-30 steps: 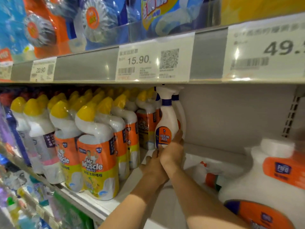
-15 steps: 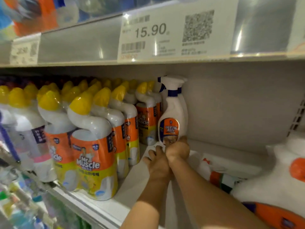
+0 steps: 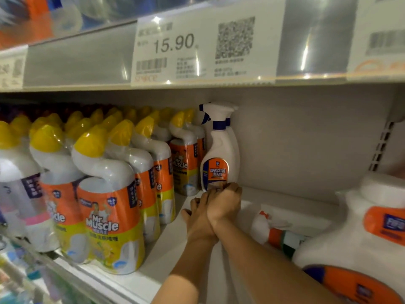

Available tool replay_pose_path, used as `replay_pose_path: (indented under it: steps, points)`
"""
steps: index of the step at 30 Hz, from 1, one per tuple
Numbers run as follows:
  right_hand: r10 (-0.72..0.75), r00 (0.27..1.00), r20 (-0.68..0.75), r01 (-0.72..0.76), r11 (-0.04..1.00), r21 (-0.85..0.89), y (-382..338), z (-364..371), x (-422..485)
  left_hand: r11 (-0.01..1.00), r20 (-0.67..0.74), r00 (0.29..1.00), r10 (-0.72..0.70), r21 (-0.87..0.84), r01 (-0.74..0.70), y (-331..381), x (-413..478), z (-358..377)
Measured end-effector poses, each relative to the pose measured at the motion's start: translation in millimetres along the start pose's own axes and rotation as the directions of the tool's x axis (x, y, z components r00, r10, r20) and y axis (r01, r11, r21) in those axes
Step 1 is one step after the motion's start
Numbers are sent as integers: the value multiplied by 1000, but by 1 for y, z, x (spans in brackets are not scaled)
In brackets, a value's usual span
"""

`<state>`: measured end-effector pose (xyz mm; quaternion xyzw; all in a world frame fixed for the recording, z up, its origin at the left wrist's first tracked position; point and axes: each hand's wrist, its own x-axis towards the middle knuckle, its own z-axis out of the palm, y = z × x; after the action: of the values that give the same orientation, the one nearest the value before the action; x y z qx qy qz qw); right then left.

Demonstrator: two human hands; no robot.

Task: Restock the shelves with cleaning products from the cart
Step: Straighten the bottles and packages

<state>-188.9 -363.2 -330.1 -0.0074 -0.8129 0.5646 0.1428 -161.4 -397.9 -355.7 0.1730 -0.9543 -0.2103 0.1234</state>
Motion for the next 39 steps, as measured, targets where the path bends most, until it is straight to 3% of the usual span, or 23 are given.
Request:
replay_pose_path:
  steps: [8,13,17,19,21,25,28,30,33,35,37,39]
  points:
    - [-11,997,80,16,997,-70,-2,-2,2,1000,-33,999,-21,9,21,-5,-3,1]
    - [4,997,80,1,998,-65,-4,-4,1,999,43,998,-35,13,34,-4,0,1]
    - [-70,997,24,72,994,-86,-14,-11,-11,988,4,999,-37,-152,37,-3,-8,-1]
    - [-108,994,2,108,993,-44,-19,-16,-23,955,-58,996,-68,-293,48,-7,-11,-6]
    - [-109,994,30,108,994,18,-22,-23,-36,949,-99,994,-46,-316,13,-6,-13,-14]
    - [17,979,204,-46,989,139,-27,-48,-55,893,-158,986,-56,-450,-22,8,-44,-35]
    - [98,941,323,-163,970,180,-33,-71,-69,730,-91,980,-180,-680,70,20,-75,-54]
    - [59,928,368,-141,969,202,-38,-90,-83,685,-97,964,-248,-721,104,23,-93,-66]
    - [-1,905,425,-69,987,149,-47,-125,-106,664,-127,974,-189,-747,32,27,-133,-86]
    - [-156,870,468,58,974,217,-49,-153,-127,730,-226,967,-120,-680,-69,30,-161,-94]
    - [-352,837,419,242,925,294,-51,-182,-146,785,-380,924,-32,-582,-212,40,-187,-103]
    - [-474,808,350,349,863,366,-55,-210,-161,747,-449,893,37,-582,-323,55,-210,-112]
